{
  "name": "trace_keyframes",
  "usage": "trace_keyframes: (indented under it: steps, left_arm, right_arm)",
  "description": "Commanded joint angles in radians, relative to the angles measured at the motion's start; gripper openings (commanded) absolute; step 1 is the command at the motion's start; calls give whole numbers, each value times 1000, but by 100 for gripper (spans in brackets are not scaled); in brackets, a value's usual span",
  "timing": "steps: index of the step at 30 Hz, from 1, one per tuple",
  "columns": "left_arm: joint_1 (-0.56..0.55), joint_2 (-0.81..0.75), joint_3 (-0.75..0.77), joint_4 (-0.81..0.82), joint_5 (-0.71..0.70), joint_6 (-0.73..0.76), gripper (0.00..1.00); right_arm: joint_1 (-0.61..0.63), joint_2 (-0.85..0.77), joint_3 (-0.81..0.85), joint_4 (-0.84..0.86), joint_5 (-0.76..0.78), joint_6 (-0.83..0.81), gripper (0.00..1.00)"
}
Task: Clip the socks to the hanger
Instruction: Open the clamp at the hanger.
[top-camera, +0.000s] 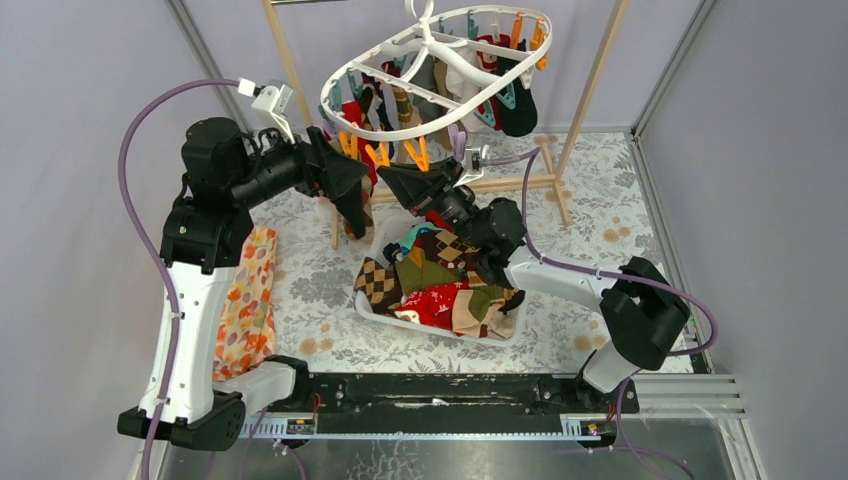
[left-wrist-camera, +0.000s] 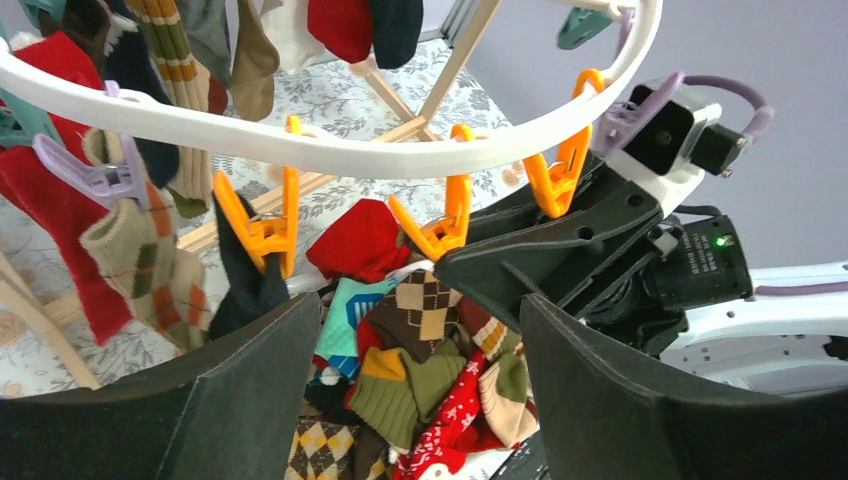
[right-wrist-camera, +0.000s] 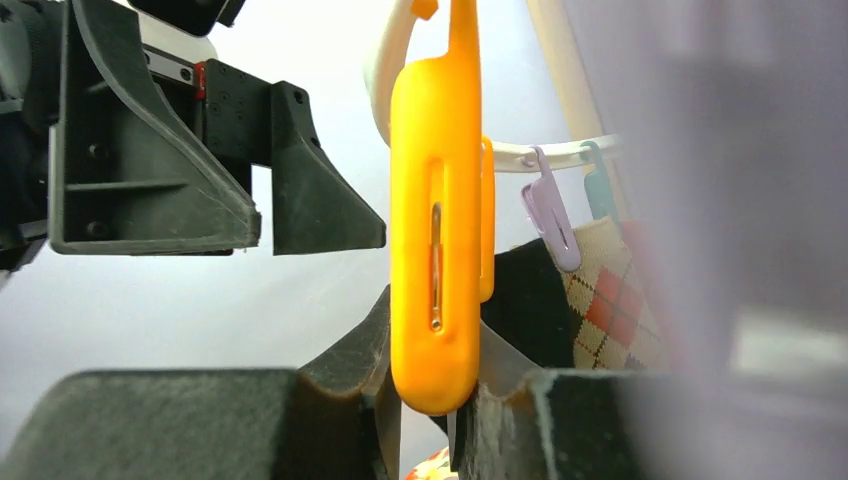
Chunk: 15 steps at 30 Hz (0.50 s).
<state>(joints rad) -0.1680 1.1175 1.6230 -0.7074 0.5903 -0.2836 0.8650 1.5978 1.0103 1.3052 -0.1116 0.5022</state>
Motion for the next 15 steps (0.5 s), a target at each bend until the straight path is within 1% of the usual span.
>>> trace_keyframes:
  steps: [1,8,15]
  left_arm:
    - [3,18,17,70,34,-110,80]
    - [1,70,1,155,62,-229,76]
    - [2,87,-5,210,81,-277,69]
  right_arm:
    - [34,-6,58,4,38,-114,2]
    - [72,2,98,-55,56,-229,2]
    - [98,6,108,-84,87,-303,2]
